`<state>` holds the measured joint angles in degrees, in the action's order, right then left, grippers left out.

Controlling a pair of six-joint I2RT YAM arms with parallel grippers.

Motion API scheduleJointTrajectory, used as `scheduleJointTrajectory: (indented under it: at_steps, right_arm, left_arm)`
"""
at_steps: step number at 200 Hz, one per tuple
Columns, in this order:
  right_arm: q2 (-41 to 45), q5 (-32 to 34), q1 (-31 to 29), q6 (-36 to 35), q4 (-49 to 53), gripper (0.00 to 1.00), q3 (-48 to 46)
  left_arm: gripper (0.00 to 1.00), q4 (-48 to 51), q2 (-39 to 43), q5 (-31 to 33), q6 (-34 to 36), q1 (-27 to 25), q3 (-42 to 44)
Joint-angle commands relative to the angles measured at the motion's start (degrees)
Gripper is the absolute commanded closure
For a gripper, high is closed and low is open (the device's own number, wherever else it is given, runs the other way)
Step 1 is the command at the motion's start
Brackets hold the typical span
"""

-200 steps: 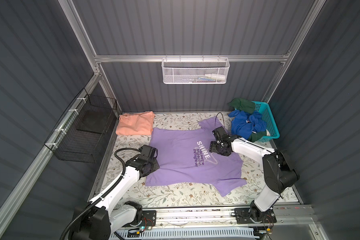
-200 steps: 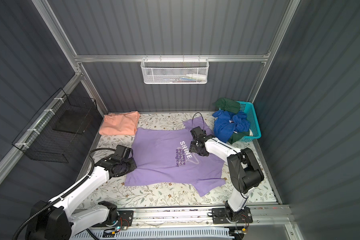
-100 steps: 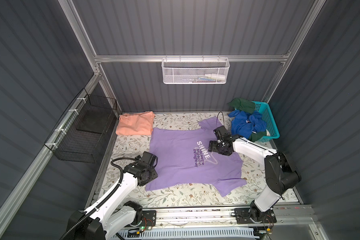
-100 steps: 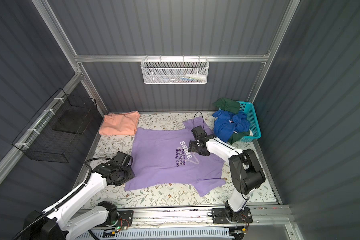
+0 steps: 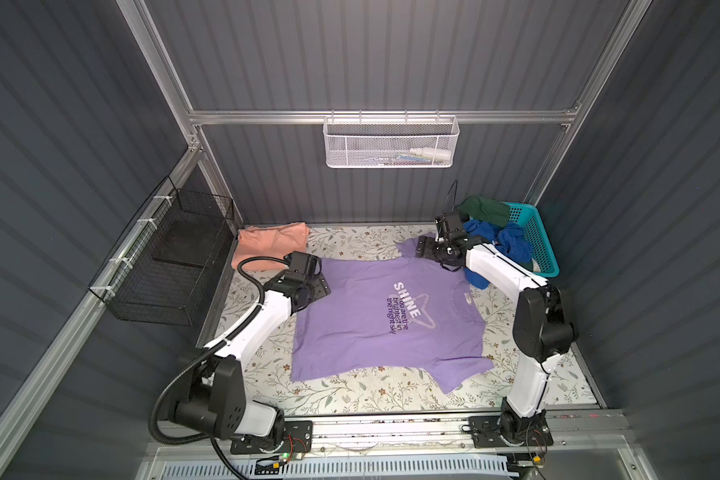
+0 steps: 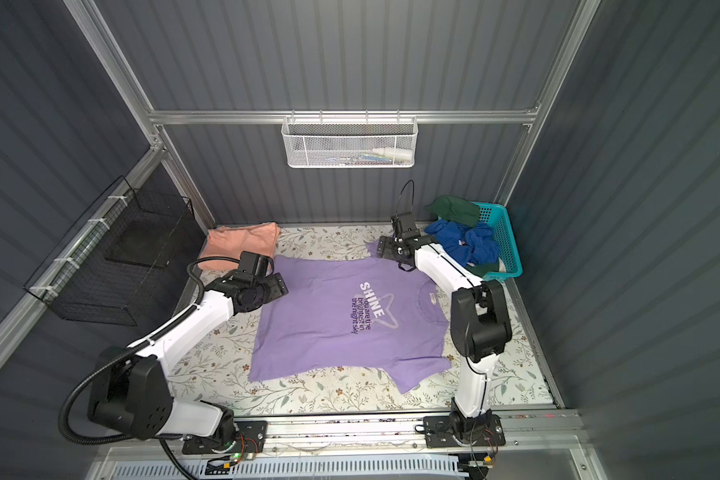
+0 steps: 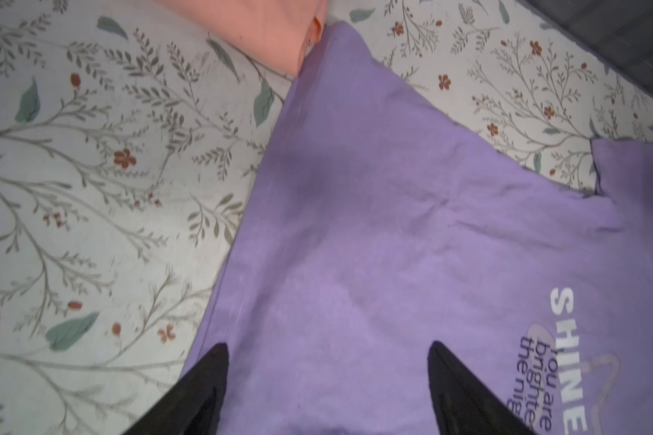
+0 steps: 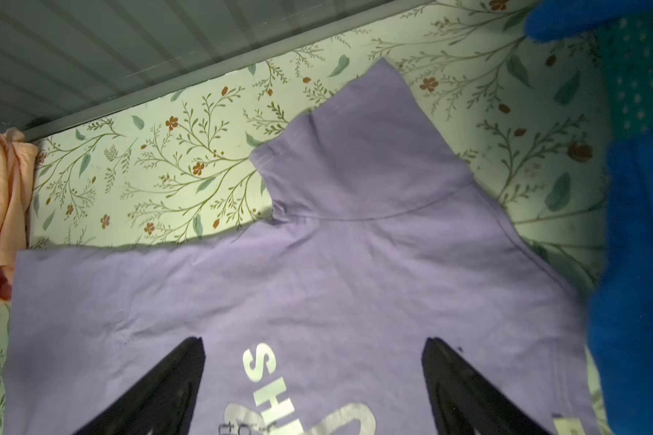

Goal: Fold and stack the t-shirts

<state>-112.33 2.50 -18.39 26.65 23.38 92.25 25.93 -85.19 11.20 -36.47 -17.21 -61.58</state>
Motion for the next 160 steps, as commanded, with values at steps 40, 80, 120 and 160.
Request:
scheduleJointTrajectory:
  at_steps: [40,80,120,160]
  right_arm:
    - [-2.81,-3.49,0.38,-1.56,3.62,0.11,1.99]
    - [5.88,-3.47,0.38,0.82,-0.26,0.12,-10.67]
    - [11.35,-4.88,0.27,3.23,-2.38,0.13,-19.56]
    - [13.8,-2.94,0.3,2.97,-1.43,0.13,-22.81]
  left_arm:
    - [0.16,-9.44,-20.7,-0.36,12.16,4.14,-16.77]
    - [0.21,-8.4,-34.33,-3.22,16.12,4.73,-31.92]
    - [0.23,2.03,-44.93,1.58,17.5,4.73,-46.57]
    - [0.23,7.75,-50.18,5.3,19.48,4.73,-52.43]
